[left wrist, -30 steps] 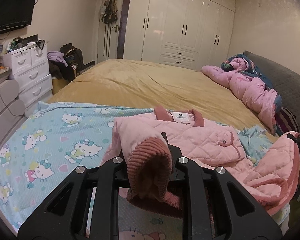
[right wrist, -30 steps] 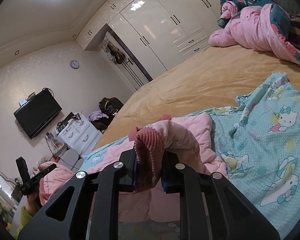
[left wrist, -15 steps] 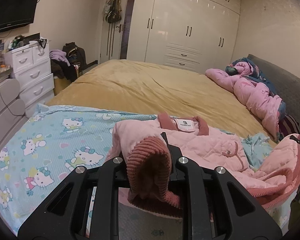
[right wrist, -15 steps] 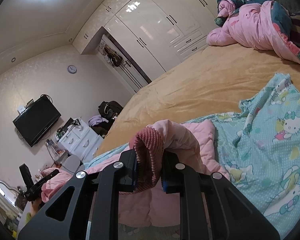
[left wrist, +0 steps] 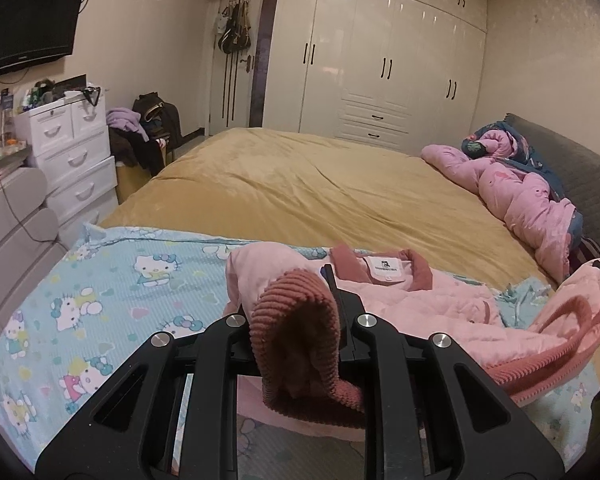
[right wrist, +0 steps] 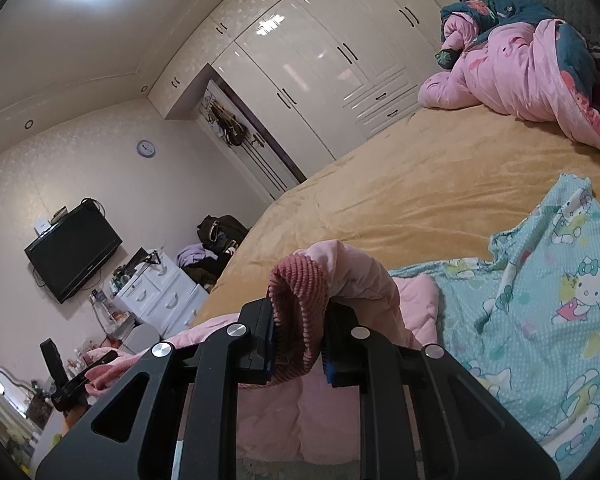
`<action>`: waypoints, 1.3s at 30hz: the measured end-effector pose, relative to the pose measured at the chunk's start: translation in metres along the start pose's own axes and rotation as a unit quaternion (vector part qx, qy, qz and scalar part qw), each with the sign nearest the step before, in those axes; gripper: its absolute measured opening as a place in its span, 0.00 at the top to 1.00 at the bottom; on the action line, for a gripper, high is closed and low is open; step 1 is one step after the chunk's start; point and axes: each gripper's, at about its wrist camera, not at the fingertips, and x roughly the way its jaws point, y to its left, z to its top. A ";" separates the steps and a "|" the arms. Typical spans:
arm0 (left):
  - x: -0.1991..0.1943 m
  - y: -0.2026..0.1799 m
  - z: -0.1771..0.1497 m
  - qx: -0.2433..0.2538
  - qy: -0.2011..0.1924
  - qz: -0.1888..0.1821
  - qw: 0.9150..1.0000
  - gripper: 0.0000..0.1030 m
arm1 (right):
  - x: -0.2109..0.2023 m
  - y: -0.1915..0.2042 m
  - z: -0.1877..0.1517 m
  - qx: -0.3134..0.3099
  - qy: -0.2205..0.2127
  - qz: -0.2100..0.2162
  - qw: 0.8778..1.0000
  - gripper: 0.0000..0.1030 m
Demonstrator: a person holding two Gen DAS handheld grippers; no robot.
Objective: Fold large clothes
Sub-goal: 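Lift the hem with both tools and fold it toward the collar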
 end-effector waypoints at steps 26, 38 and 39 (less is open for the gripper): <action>0.081 0.002 0.006 0.028 0.020 0.027 0.999 0.86 | 0.081 -0.033 0.006 0.014 0.010 -0.070 0.997 0.84; 0.117 -0.005 0.007 0.035 0.044 0.044 0.997 0.86 | 0.122 -0.055 0.005 0.010 0.042 -0.095 0.995 0.84; 0.120 -0.007 0.007 0.036 0.045 0.045 0.997 0.86 | 0.125 -0.057 0.004 0.009 0.044 -0.097 0.994 0.84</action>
